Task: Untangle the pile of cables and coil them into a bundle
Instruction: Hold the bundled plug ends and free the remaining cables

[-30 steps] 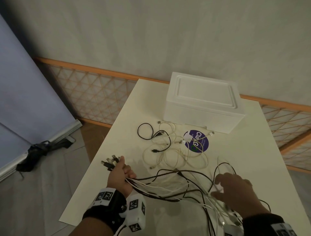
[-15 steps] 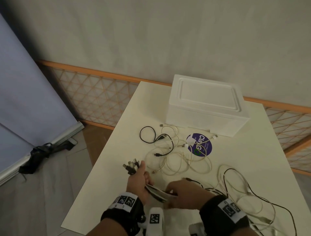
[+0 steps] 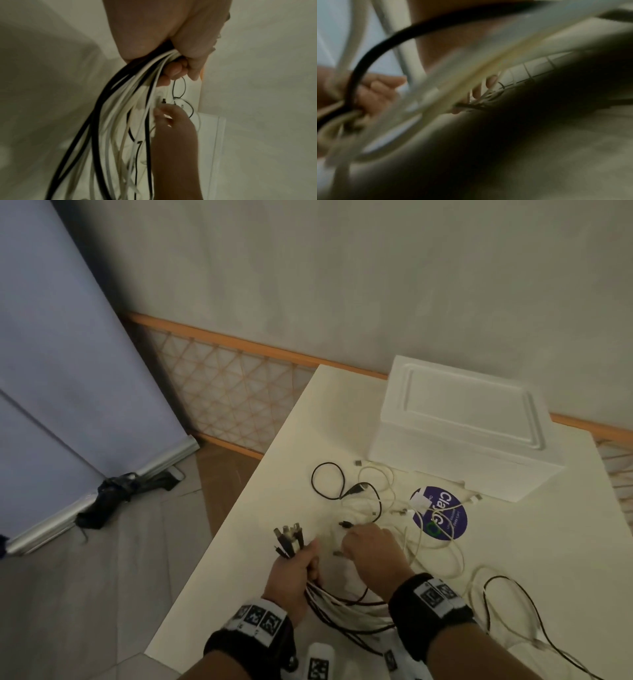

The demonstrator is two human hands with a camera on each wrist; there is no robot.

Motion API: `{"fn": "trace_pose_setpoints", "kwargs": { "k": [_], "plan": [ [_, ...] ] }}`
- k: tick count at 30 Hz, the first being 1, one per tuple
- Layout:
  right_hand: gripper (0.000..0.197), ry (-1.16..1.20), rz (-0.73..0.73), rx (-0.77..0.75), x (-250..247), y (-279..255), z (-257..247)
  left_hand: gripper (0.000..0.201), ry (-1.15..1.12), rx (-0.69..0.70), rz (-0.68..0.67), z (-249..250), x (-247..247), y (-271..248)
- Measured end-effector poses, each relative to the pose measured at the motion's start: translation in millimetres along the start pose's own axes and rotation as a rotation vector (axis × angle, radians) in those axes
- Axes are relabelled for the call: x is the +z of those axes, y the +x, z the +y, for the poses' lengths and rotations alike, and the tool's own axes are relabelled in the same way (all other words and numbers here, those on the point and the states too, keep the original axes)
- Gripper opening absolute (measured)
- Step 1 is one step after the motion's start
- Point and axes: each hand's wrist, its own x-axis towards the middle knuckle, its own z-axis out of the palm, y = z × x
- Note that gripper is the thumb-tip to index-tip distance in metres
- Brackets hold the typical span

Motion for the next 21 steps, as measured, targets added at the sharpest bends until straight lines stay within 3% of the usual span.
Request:
{"fn": "trace_pose_setpoints", "kwargs": {
  "k": [5,13,21],
  "plan": [
    [0.010,0.526,0.282,0.258,-46,-13,18,0.021,-0.053,0.029,-0.085,20,27,-11],
    [0.009,0.740,0.335,0.234,-74,-42,19,0.011,0.002,0.109,-0.259,26,70,-34],
    [0.013,0.925,0.339,0.265,-81,-47,8,0.013,0.111,0.164,-0.391,15,76,-45]
  ]
}}
